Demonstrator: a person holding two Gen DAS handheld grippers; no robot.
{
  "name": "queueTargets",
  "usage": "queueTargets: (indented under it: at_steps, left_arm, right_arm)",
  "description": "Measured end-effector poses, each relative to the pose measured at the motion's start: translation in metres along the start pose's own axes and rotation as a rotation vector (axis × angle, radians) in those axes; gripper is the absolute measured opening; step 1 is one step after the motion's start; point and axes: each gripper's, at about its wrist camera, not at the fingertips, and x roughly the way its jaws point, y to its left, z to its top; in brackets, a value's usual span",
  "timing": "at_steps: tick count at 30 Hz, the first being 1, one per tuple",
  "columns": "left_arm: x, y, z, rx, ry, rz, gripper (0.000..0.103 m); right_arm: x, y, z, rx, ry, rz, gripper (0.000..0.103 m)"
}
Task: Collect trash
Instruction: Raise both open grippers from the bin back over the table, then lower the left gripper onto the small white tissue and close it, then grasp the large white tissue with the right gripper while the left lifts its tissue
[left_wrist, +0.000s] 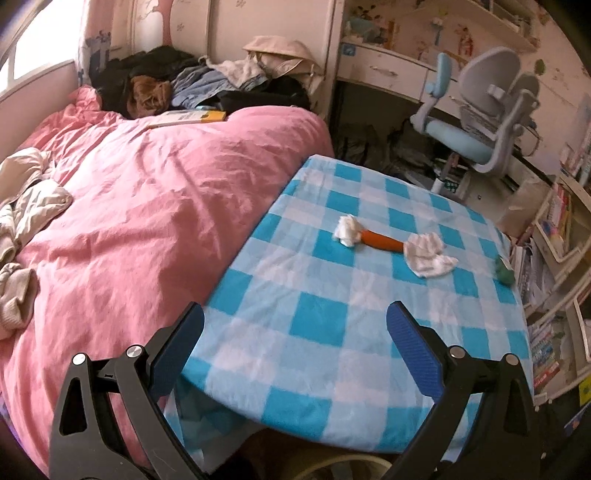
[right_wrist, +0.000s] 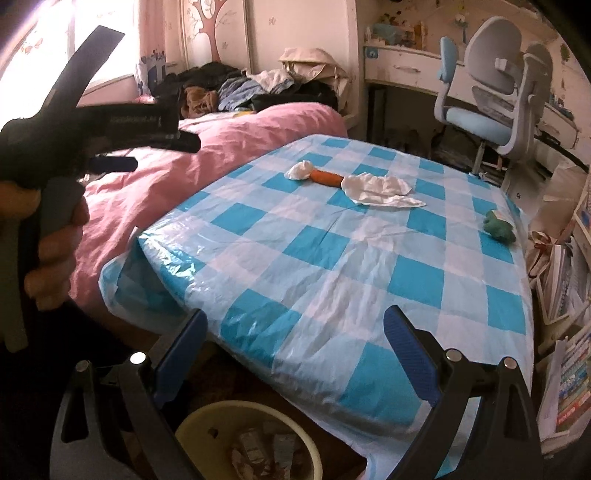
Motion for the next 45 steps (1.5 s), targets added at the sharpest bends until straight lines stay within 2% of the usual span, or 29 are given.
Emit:
queueTargets:
  at_steps: [8,13,21,26,30,32,36,39,41,43,45]
  left_arm:
    - [0.046,0.001,0.038,0.023,0.041,0.051,0.095]
    - [0.08,-0.023,0.054,0.075,0.06,0.052,0.095]
    - [0.137,-0.06,0.068,0.137,0.107,0.056,0.095]
    - [0.167,-0.066,0.073,0.143,0.139,0.078,0.095]
    - [0.18,-0.068,0.077,0.139,0.145,0.068,0.093]
    - [0.187,-0.07,0.078,0.151,0.151,0.059,0.09]
    - [0.207,-0.069,0.08,0.137,0.198,0.027,0.072]
    - [0.217,-0.069,0.081,0.127,0.225,-0.002,0.064]
    - [0.219,-0.072,0.081,0.137,0.226,-0.022,0.053]
    - [0.219,-0.075,0.083,0.138,0.234,-0.057,0.028]
    - [0.218,-0.073,0.087,0.114,0.245,-0.085,0.017]
  right_arm:
    - [0.025,-0.006,0.015,-0.035,0.053,0.025,0.092]
    - [0.041,-0.007,0.025,-0.058,0.084,0.041,0.092]
    - [0.068,-0.019,0.044,-0.096,0.104,0.041,0.092]
    - [0.082,-0.039,0.06,-0.066,0.096,0.023,0.092]
    - [0.092,-0.054,0.071,-0.028,0.089,0.027,0.092]
    - [0.097,-0.054,0.074,-0.025,0.086,0.044,0.092]
    - [0.107,-0.043,0.076,-0.065,0.1,0.08,0.092]
    - [0.113,-0.035,0.078,-0.093,0.102,0.103,0.092]
    - [0.122,-0.031,0.08,-0.113,0.107,0.113,0.092]
    - [0.13,-0.03,0.083,-0.11,0.115,0.119,0.092]
    - [0.133,-0.03,0.085,-0.1,0.123,0.126,0.092]
